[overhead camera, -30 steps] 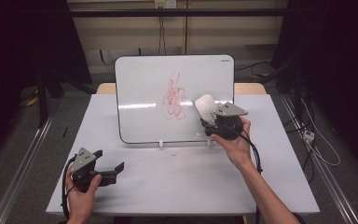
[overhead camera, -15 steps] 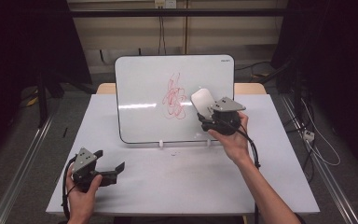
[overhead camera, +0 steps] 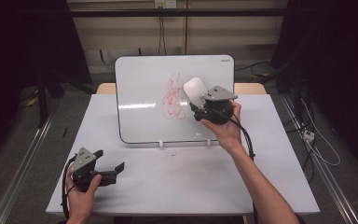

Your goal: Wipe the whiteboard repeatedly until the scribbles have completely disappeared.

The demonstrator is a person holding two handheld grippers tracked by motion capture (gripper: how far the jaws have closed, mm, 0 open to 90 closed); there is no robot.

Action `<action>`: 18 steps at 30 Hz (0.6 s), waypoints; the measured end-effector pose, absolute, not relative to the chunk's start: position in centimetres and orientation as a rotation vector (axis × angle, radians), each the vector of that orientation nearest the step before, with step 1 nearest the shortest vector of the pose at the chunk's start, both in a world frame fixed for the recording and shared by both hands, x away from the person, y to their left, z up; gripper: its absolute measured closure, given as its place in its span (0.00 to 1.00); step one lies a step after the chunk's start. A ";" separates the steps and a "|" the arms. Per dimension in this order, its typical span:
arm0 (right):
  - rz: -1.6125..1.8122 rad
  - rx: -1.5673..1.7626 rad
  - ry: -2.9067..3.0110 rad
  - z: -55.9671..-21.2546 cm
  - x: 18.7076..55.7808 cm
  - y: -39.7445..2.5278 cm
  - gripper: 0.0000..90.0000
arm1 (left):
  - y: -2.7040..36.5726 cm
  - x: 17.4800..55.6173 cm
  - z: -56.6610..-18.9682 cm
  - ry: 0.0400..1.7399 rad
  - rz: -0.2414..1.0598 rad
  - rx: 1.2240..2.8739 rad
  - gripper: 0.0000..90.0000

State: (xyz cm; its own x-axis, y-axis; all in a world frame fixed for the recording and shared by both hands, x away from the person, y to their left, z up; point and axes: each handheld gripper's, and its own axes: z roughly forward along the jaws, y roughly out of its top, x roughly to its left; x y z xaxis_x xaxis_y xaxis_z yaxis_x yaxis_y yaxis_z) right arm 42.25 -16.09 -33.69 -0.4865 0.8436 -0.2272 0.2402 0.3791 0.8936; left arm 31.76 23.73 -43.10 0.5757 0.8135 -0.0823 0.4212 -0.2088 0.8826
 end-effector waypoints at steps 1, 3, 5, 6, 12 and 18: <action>1.097 0.930 1.938 -33.5 42.4 -15.9 0.35 | 23.7 31.8 -43.1 1.013 0.503 1.826 0.05; 1.103 0.925 1.933 -33.2 42.7 -15.7 0.35 | 23.8 31.8 -43.1 1.016 0.505 1.829 0.05; 1.108 0.925 1.929 -33.0 43.0 -15.5 0.35 | 23.7 31.8 -43.1 1.015 0.504 1.826 0.05; 1.106 0.923 1.928 -32.8 43.2 -15.4 0.35 | 23.8 31.7 -43.1 1.010 0.505 1.835 0.05; 1.099 0.921 1.923 -32.2 43.8 -14.9 0.35 | 23.6 31.6 -43.0 1.008 0.505 1.827 0.05; 1.091 0.921 1.916 -31.6 44.5 -14.7 0.35 | 23.6 31.5 -42.9 0.998 0.512 1.836 0.05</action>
